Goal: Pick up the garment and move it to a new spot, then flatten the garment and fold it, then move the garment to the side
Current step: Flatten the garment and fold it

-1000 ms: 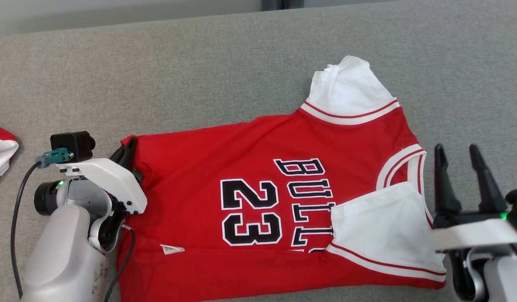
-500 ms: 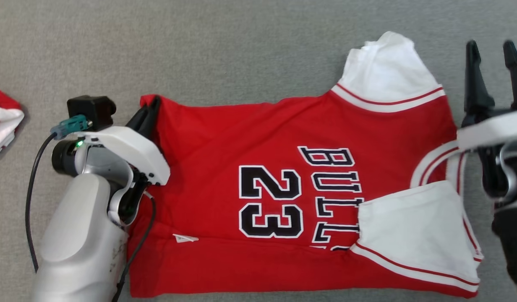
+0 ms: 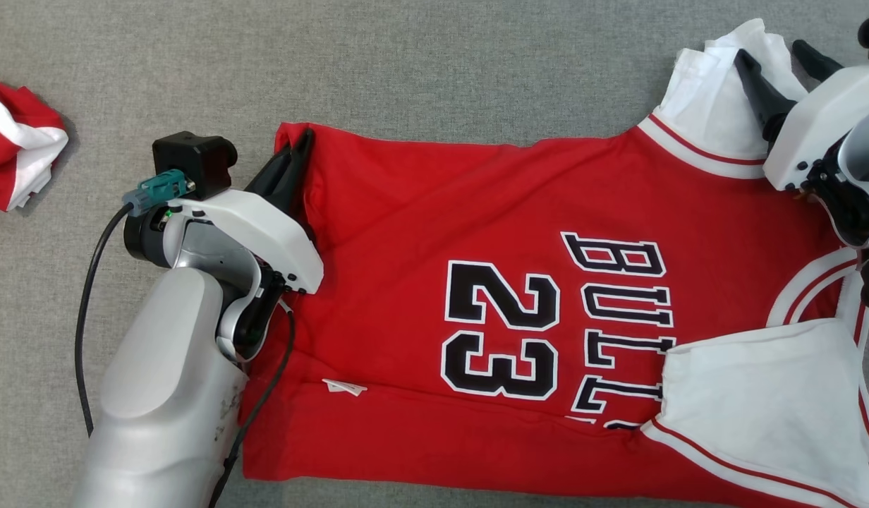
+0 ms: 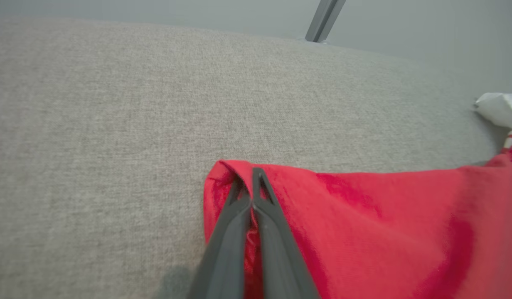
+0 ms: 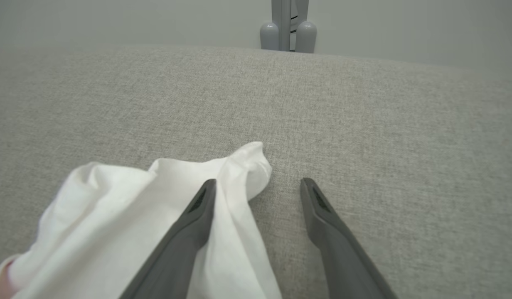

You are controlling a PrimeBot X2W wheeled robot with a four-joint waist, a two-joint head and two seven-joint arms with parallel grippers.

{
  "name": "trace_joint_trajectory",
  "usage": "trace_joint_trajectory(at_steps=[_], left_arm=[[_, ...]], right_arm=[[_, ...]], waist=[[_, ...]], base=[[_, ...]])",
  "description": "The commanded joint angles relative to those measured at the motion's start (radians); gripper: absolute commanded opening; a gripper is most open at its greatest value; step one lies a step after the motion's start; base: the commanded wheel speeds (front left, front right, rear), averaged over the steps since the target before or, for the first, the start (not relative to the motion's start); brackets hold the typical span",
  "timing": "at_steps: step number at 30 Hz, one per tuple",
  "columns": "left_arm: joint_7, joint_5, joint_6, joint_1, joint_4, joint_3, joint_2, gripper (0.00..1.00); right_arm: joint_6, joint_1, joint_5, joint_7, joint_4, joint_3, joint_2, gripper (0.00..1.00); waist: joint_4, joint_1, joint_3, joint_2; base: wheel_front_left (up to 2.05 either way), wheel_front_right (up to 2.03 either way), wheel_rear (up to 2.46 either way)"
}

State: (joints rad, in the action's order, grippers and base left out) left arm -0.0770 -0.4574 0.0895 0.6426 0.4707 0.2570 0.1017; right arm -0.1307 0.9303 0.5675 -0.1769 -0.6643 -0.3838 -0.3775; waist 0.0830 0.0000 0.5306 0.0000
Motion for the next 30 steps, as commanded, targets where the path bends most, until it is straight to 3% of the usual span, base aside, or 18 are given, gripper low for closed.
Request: trace_joint_trajectory(at_steps=[1,3,4,6,18,30], left_arm=[[0.007,0.006,0.006,0.02,0.005,0.002,0.0,0.0],[0.012,0.003,0.008,0.021,0.011,0.006,-0.001,0.0],[0.014,0.001,0.008,0.023,0.014,0.007,-0.002,0.0],[0.018,-0.003,0.008,0.025,0.018,0.009,-0.002,0.0],[0.072,0.014,-0.012,0.014,-0.04,-0.003,0.042,0.0],[0.034,-0.004,-0.046,-0.104,-0.183,-0.012,0.085,0.0]], right_arm=[[0.0,0.019,0.018,-0.029,-0.007,-0.024,-0.017,1.0],[0.0,0.033,0.038,-0.057,-0.012,-0.059,-0.03,1.0],[0.0,0.039,0.051,-0.068,-0.011,-0.075,-0.035,0.74],[0.0,0.048,0.079,-0.079,-0.004,-0.102,-0.047,0.0],[0.0,0.067,0.165,0.103,0.031,-0.141,-0.105,0.0],[0.0,-0.043,0.291,0.228,0.133,-0.147,-0.104,0.0]], waist=[[0.0,0.0,0.001,0.0],[0.0,0.0,0.001,0.0],[0.0,0.0,0.001,0.0],[0.0,0.0,0.001,0.0],[-0.023,0.0,-0.047,0.0],[-0.063,0.0,-0.109,0.0]], base=[[0.0,0.0,0.0],[0.0,0.0,0.0],[0.0,0.0,0.0],[0.0,0.0,0.0],[0.0,0.0,0.0],[0.0,0.0,0.0]])
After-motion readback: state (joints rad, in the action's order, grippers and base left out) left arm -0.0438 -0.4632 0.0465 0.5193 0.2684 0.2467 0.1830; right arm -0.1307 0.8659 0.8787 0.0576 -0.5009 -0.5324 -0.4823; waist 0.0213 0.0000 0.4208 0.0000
